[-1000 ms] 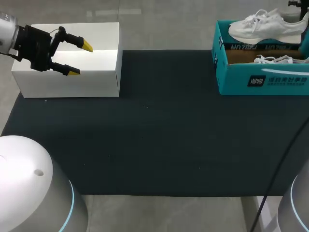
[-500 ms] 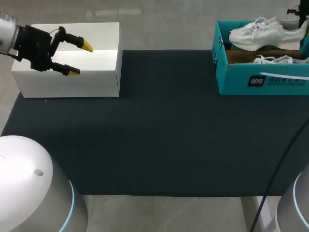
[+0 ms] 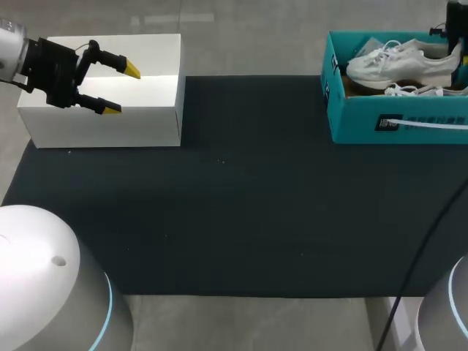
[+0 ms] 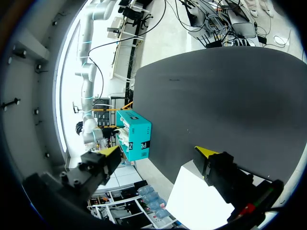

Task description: Take the shoe out of the shoebox, open the shoe tongue, remove and reinsert the insole, then place the shoe into the shoebox

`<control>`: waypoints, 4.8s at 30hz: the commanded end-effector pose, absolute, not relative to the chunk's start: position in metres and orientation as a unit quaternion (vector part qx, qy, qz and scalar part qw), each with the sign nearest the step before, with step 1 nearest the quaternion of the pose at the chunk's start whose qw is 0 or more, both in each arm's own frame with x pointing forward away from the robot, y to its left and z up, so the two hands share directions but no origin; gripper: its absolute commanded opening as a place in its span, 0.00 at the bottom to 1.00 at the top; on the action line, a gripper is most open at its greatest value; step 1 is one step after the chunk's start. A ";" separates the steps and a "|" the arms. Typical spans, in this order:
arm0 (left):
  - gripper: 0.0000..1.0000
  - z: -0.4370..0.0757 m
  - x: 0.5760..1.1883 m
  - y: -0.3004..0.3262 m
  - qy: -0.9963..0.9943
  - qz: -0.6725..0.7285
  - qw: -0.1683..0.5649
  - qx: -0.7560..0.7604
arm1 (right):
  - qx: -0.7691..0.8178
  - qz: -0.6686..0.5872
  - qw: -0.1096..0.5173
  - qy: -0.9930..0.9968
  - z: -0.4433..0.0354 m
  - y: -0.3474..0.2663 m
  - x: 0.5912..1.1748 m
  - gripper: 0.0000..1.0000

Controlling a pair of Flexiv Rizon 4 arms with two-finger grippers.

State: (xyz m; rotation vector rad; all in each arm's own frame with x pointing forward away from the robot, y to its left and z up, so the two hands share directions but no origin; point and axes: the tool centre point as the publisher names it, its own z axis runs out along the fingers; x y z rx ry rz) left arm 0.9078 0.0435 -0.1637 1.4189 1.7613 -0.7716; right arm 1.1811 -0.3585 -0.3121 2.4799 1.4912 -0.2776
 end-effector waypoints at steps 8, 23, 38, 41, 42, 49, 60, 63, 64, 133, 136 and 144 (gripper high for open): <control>1.00 -0.163 0.908 0.044 0.686 -0.299 0.365 0.553 | 0.851 -0.131 0.097 0.500 -0.337 -0.364 1.202 0.00; 1.00 -0.163 0.908 0.044 0.686 -0.299 0.365 0.553 | 0.850 -0.152 0.080 0.498 -0.362 -0.364 1.197 0.00; 1.00 -0.163 0.908 0.044 0.686 -0.299 0.365 0.553 | 0.853 -0.160 0.073 0.492 -0.356 -0.366 1.193 0.49; 1.00 -0.163 0.908 0.044 0.686 -0.299 0.365 0.553 | 0.851 -0.160 0.077 0.493 -0.351 -0.366 1.193 0.49; 1.00 -0.163 0.908 0.044 0.686 -0.299 0.365 0.553 | 0.851 -0.161 0.078 0.494 -0.349 -0.365 1.193 0.49; 1.00 -0.163 0.908 0.044 0.686 -0.299 0.365 0.553 | 0.849 -0.156 0.083 0.498 -0.333 -0.357 1.195 0.56; 1.00 -0.163 0.908 0.044 0.686 -0.299 0.365 0.553 | 0.852 -0.120 0.080 0.503 -0.300 -0.342 1.200 0.76; 1.00 -0.163 0.908 0.044 0.686 -0.299 0.365 0.553 | 0.850 -0.109 0.078 0.509 -0.290 -0.336 1.199 0.86; 1.00 -0.163 0.908 0.044 0.686 -0.299 0.365 0.553 | 0.850 -0.105 0.079 0.511 -0.286 -0.333 1.198 0.87; 1.00 -0.129 0.987 0.004 0.916 -0.158 0.250 -0.272 | 0.827 -0.025 0.101 0.552 -0.186 -0.221 1.057 1.00; 1.00 -0.135 0.999 0.003 0.900 -0.114 0.174 -0.383 | 0.830 -0.043 0.075 0.550 -0.198 -0.218 1.050 1.00; 1.00 -0.151 1.037 0.008 0.796 -0.047 0.048 -0.601 | 0.831 -0.058 0.017 0.552 -0.208 -0.208 1.020 1.00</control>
